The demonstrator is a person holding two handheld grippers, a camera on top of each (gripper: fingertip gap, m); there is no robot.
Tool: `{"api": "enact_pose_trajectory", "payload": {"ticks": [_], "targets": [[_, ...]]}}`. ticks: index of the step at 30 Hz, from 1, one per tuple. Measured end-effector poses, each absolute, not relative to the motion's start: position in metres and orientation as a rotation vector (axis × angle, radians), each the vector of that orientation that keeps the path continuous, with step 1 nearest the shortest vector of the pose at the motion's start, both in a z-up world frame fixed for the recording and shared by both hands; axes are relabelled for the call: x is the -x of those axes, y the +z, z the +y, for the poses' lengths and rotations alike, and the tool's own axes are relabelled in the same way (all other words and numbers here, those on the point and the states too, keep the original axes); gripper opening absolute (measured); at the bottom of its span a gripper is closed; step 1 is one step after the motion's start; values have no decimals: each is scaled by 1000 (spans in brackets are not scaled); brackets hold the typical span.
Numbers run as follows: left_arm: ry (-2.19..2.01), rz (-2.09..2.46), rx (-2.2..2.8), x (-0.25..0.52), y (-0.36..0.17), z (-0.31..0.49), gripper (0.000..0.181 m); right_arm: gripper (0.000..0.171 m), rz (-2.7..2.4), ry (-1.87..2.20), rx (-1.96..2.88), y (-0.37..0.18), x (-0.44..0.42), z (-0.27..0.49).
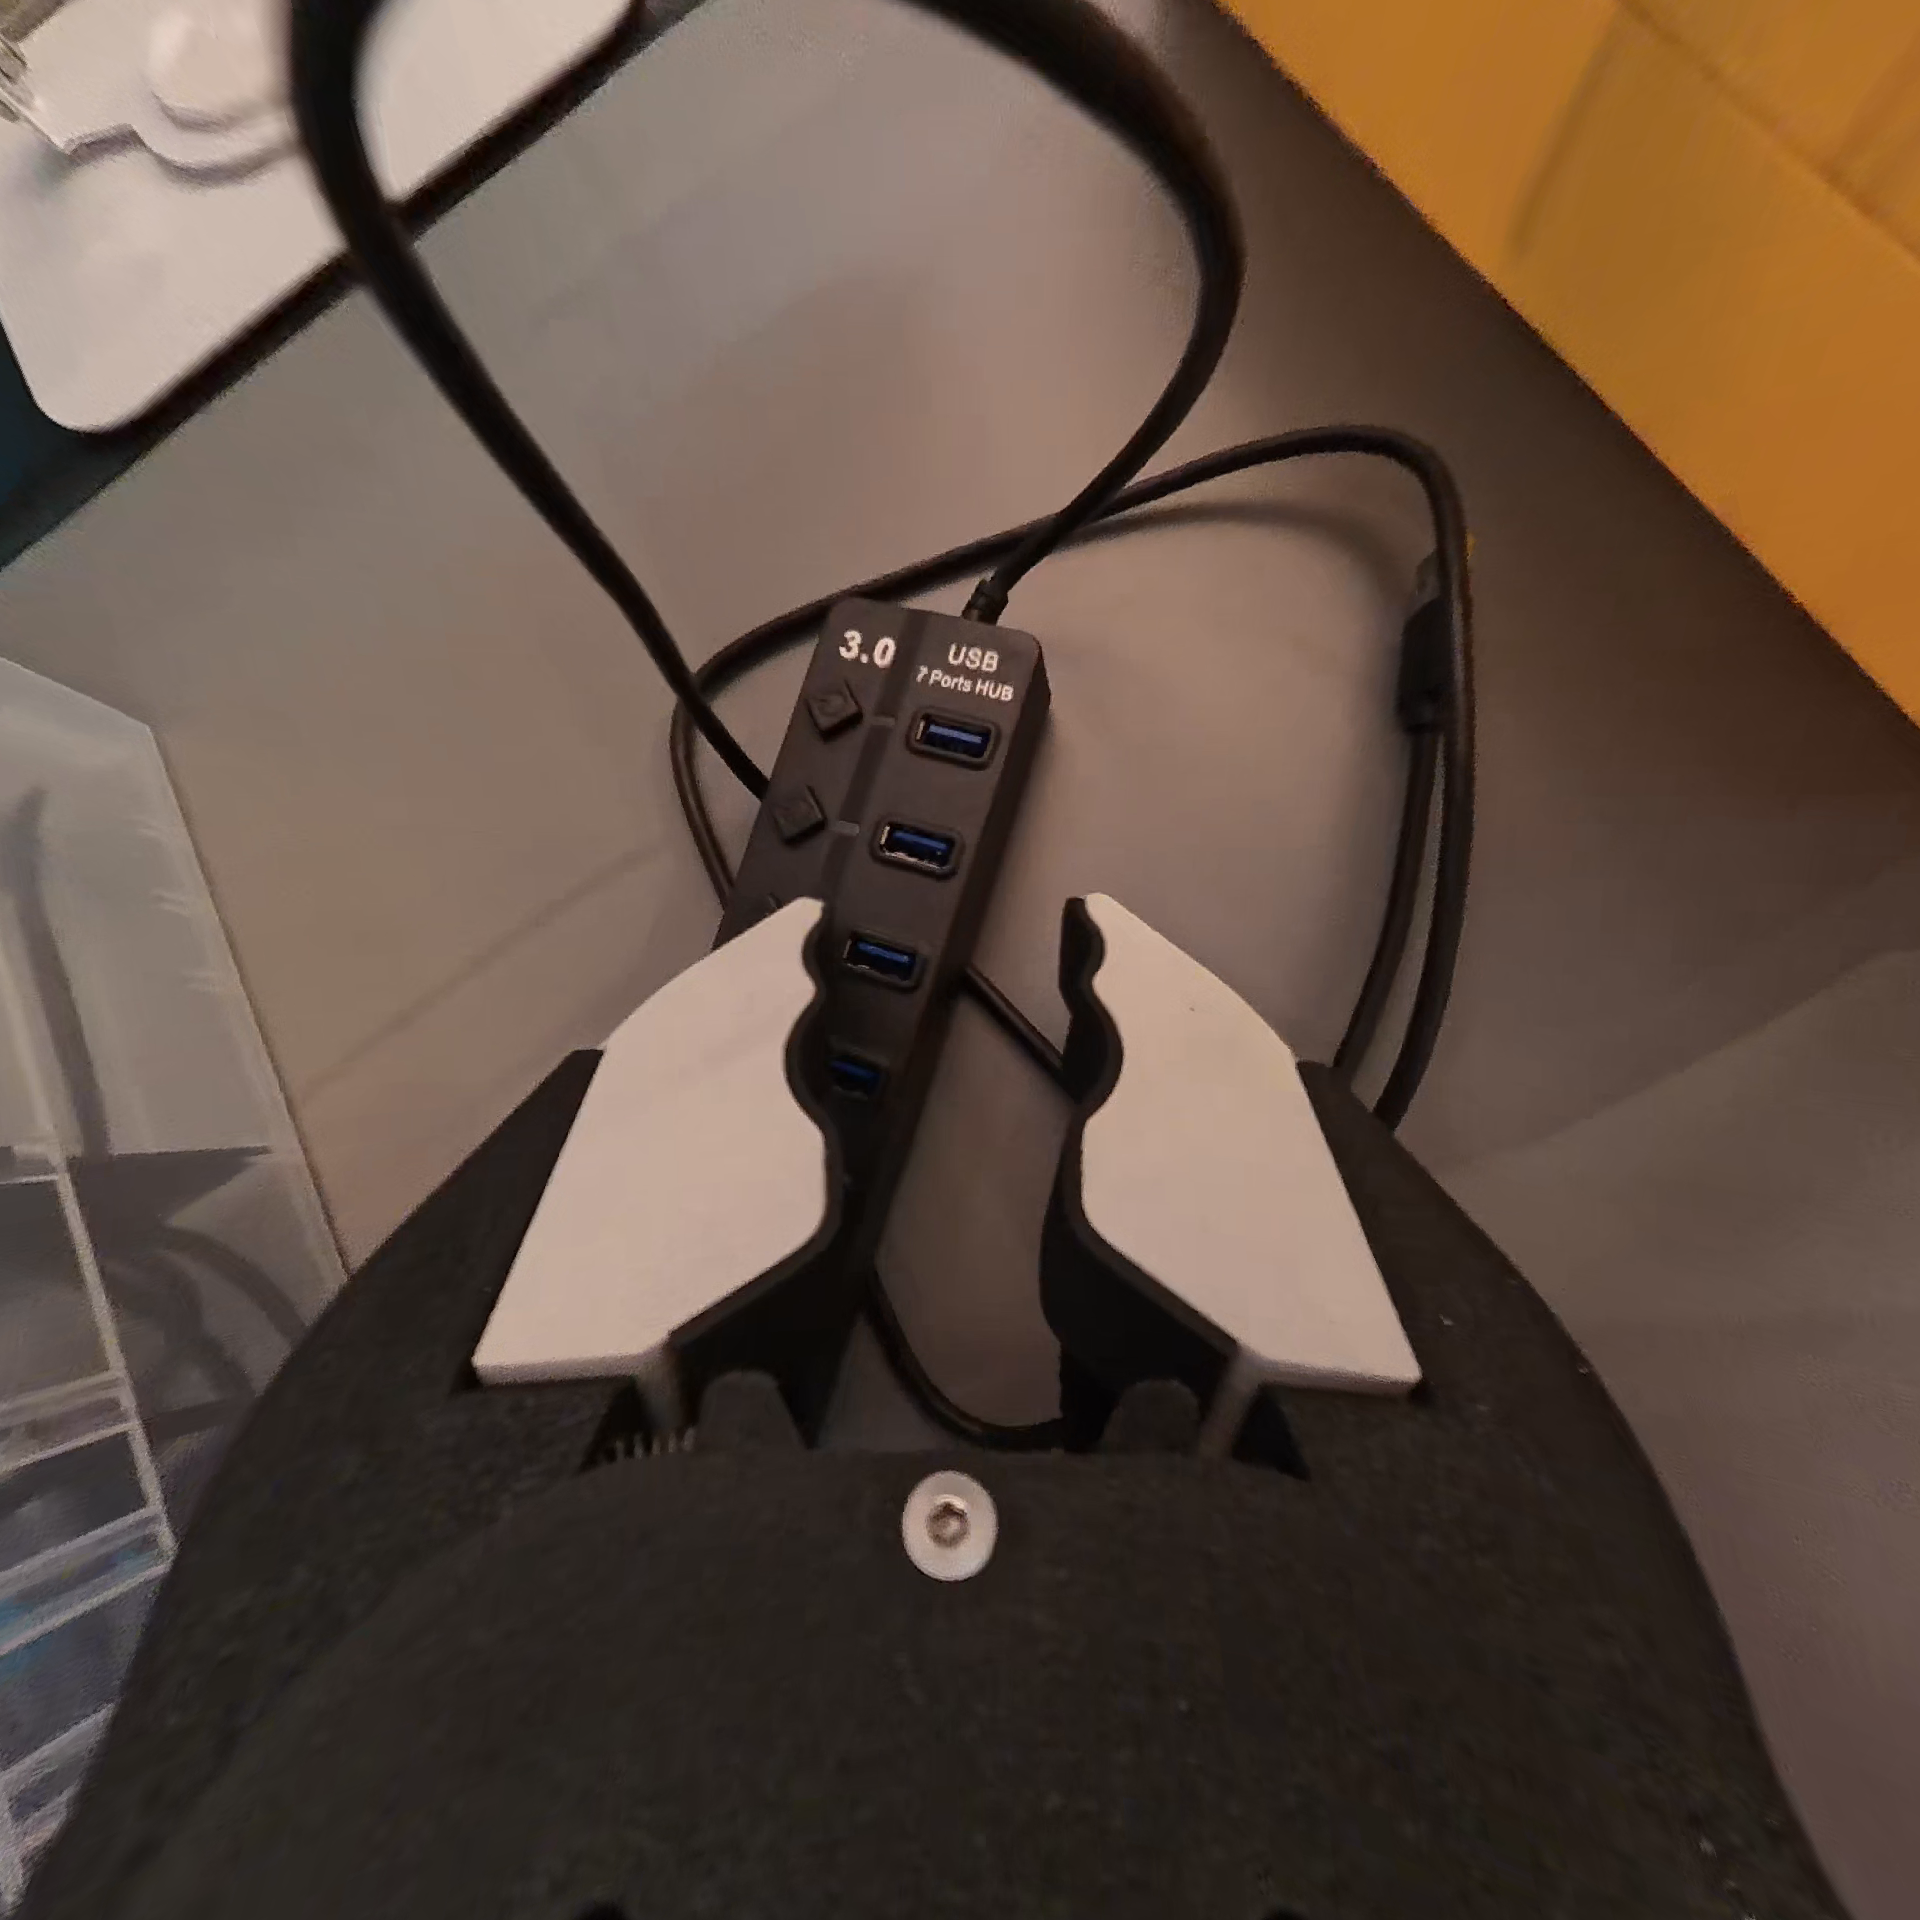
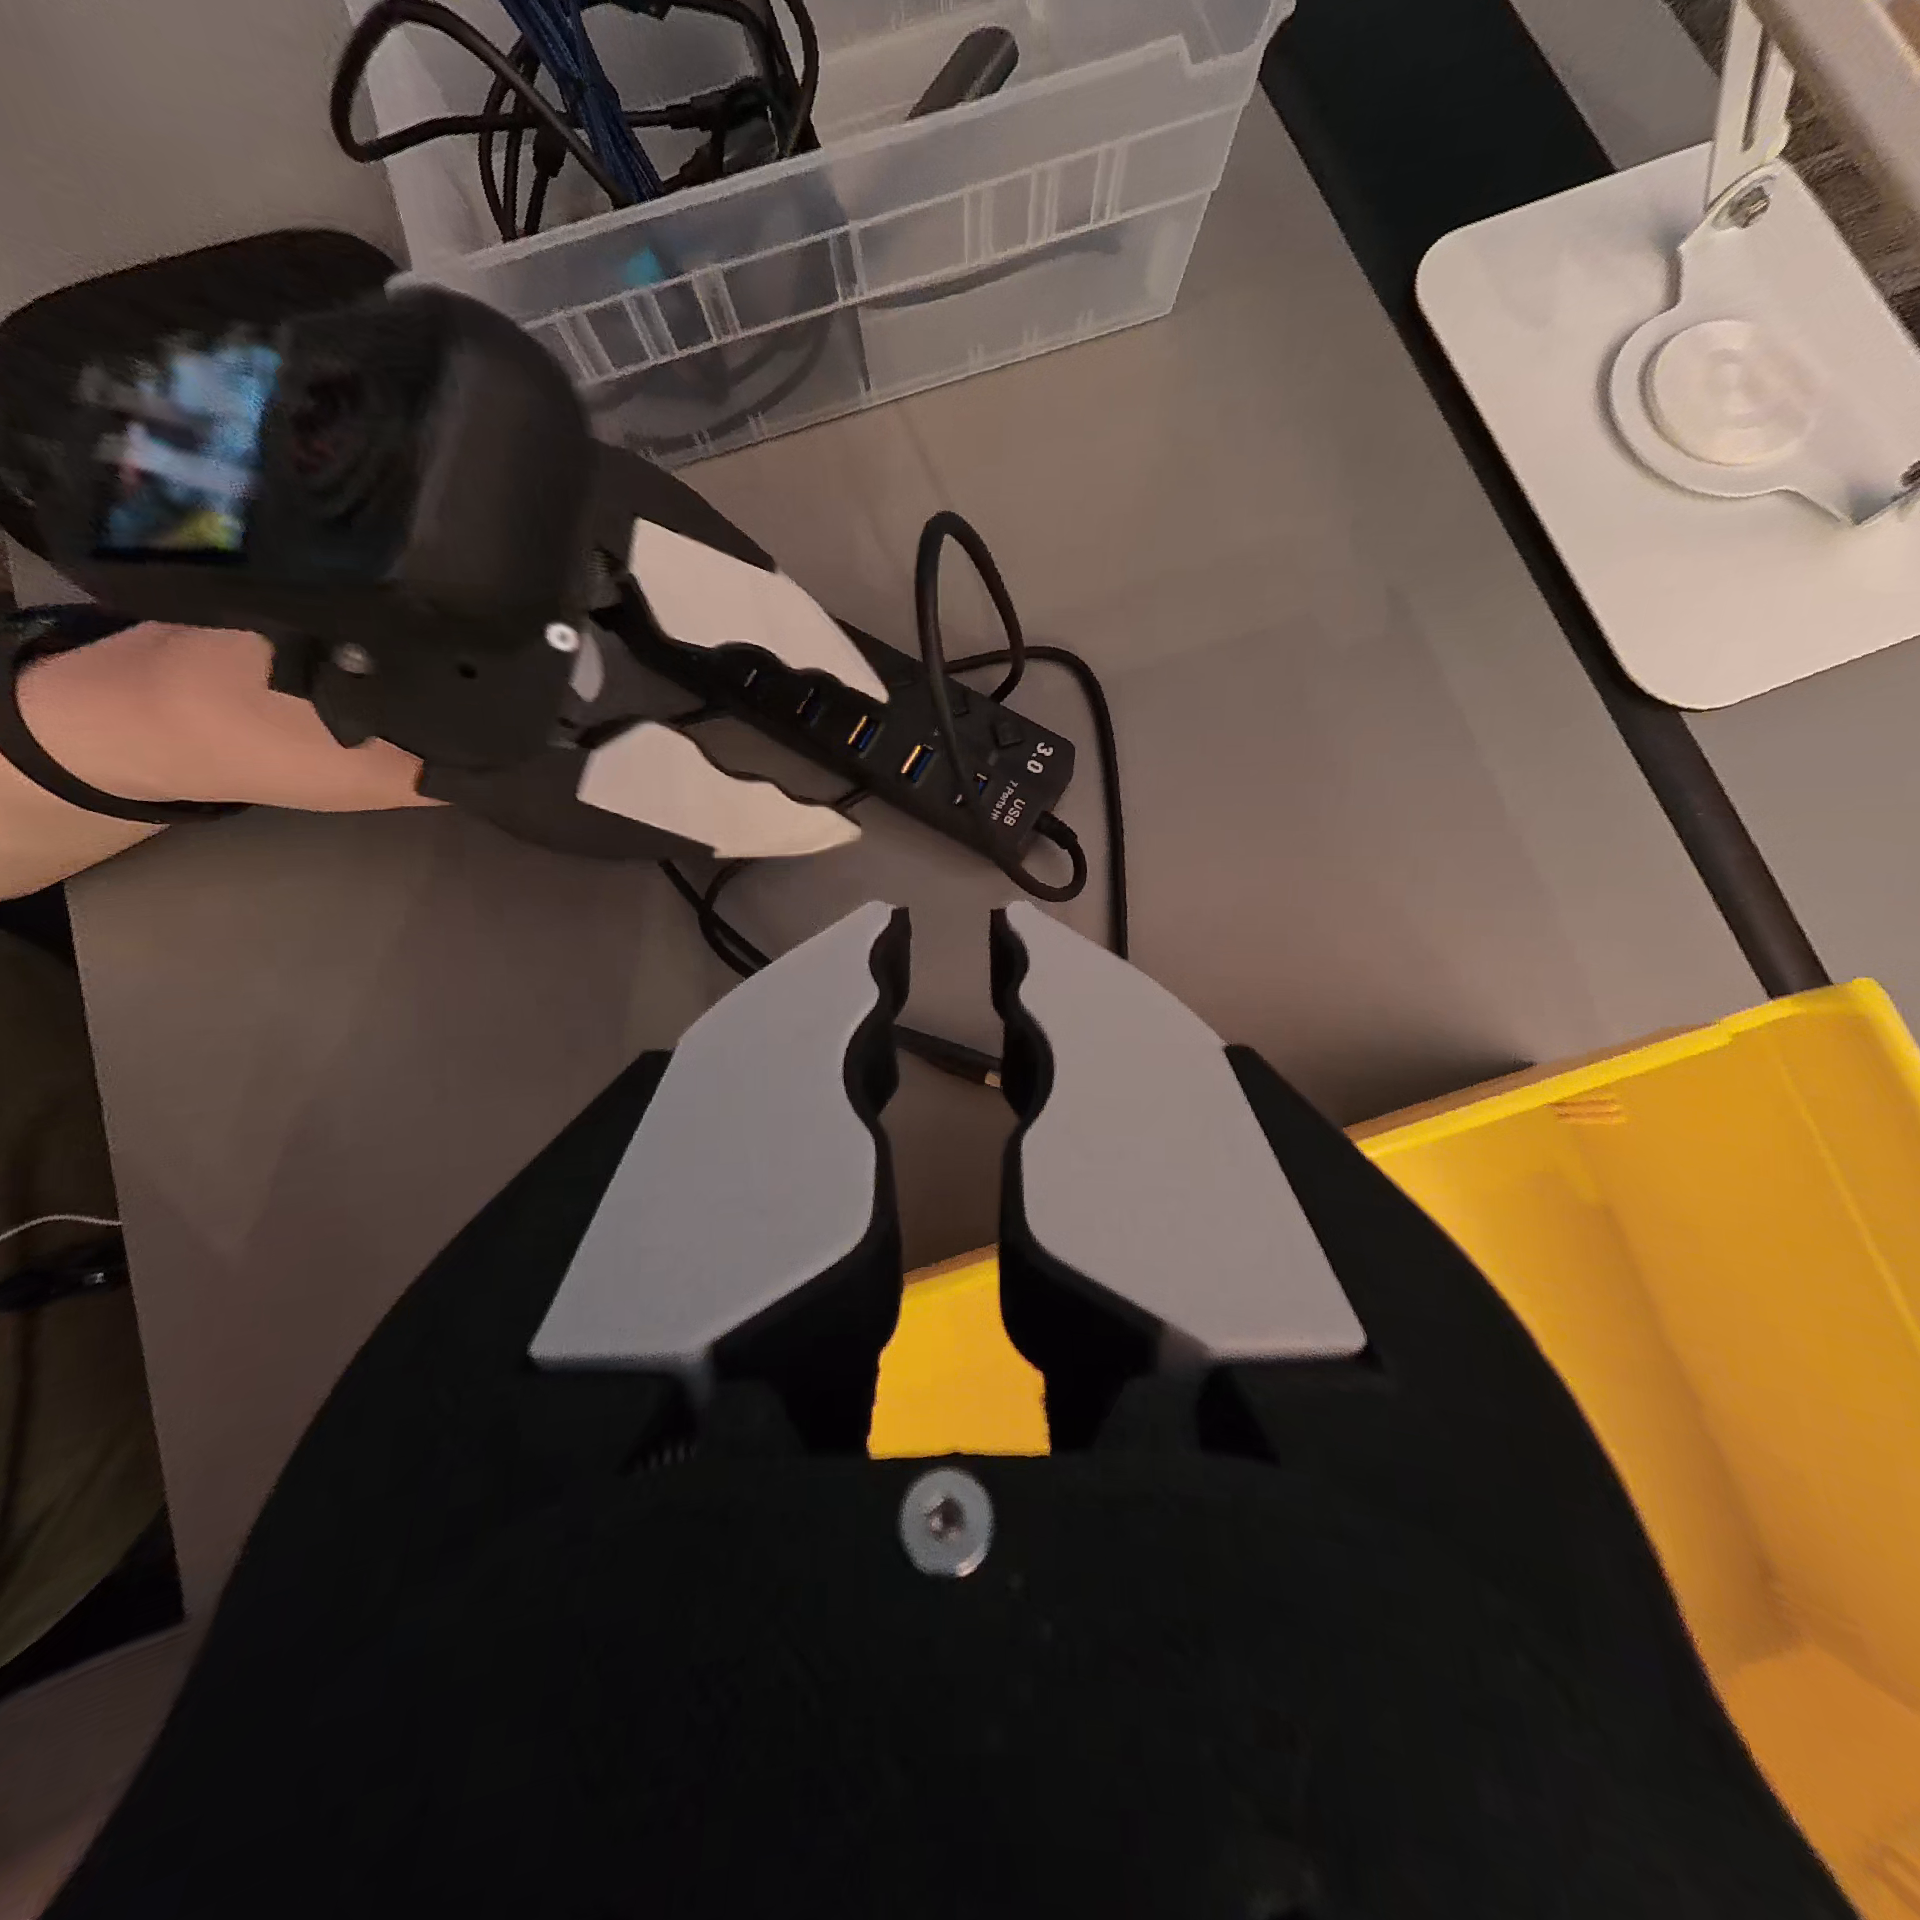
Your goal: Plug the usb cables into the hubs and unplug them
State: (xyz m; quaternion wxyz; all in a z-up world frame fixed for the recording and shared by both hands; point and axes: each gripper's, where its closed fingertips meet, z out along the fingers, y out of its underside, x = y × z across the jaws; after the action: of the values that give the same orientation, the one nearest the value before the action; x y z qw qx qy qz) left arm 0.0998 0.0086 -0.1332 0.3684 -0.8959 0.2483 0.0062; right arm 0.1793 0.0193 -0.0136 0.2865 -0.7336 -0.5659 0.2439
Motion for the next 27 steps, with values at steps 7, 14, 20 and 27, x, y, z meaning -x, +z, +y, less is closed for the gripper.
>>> {"api": "enact_pose_trajectory", "payload": {"ticks": [7, 14, 20, 27], "targets": [[-4, 545, 1876, -69, -17, -34, 31, 15, -1464, 625, 1849, 20, -188, 11], [131, 473, 1856, 62, 43, -68, 31, 17, -1473, 552, 1795, 29, -193, 10], [183, 548, 2046, 150, 14, -79, 31, 18, -1440, 558, 1821, 27, -198, 17], [159, 587, 2175, 164, -29, -104, 27, 18, -1416, 533, 1842, 25, -206, 22]]}}
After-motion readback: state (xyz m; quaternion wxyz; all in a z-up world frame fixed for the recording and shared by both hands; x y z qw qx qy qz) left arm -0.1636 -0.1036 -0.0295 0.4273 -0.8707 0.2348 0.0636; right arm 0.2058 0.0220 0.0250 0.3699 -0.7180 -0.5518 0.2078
